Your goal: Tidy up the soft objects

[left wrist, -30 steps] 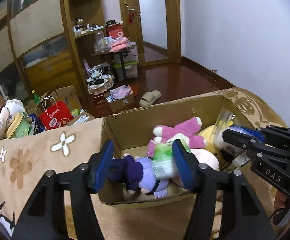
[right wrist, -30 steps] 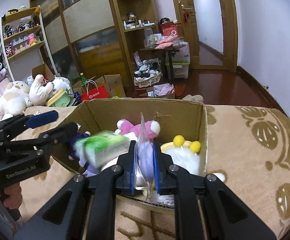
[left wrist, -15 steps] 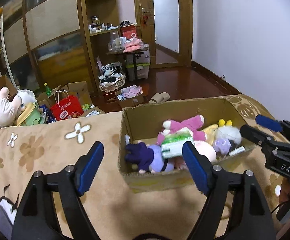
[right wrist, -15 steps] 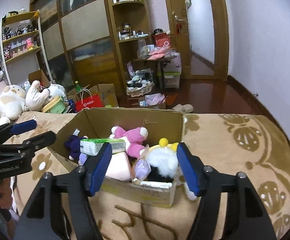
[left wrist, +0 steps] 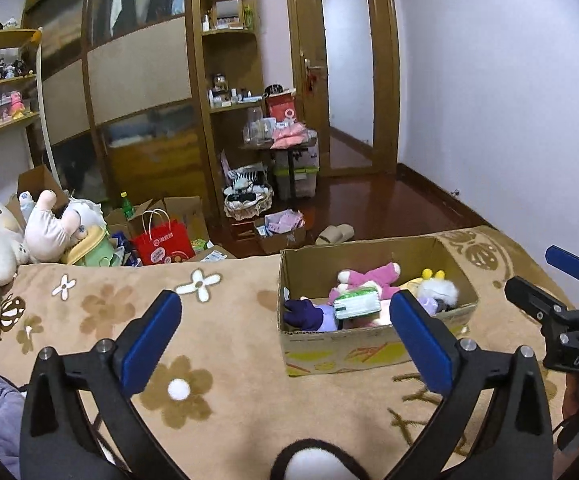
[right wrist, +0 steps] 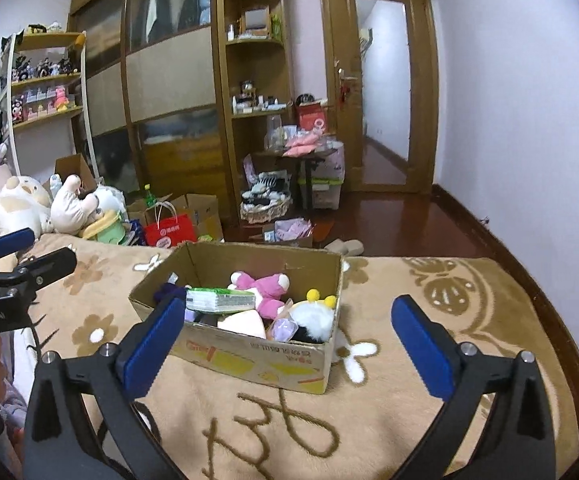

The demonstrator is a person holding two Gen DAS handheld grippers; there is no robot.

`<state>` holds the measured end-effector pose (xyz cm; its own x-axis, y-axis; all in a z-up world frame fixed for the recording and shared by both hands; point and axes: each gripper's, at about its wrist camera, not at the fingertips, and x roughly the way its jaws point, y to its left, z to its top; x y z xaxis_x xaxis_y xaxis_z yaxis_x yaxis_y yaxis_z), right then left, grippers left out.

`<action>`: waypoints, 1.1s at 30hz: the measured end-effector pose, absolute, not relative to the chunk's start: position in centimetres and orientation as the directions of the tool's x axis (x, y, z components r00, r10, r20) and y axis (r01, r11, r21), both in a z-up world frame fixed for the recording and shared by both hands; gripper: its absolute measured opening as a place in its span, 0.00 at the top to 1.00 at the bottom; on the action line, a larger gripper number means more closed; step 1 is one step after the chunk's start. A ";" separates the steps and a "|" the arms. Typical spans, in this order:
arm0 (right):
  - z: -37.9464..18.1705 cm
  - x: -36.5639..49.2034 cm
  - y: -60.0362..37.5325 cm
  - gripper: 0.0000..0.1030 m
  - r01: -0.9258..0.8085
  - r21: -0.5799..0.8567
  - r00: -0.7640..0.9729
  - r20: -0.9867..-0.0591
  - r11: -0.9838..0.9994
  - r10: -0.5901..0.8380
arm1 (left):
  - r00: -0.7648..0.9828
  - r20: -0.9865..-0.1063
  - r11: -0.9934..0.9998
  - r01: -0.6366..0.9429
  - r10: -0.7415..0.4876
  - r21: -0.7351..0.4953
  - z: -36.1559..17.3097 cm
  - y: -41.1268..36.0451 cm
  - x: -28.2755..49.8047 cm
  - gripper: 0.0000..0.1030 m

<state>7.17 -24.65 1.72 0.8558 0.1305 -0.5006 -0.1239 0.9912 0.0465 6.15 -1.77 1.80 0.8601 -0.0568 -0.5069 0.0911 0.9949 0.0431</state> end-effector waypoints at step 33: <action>3.2 -3.1 -27.0 0.00 -0.020 0.033 0.920 -0.390 0.999 0.031 | 0.899 -0.435 0.996 0.076 -0.046 0.052 2.9 -0.1 -2.3 0.01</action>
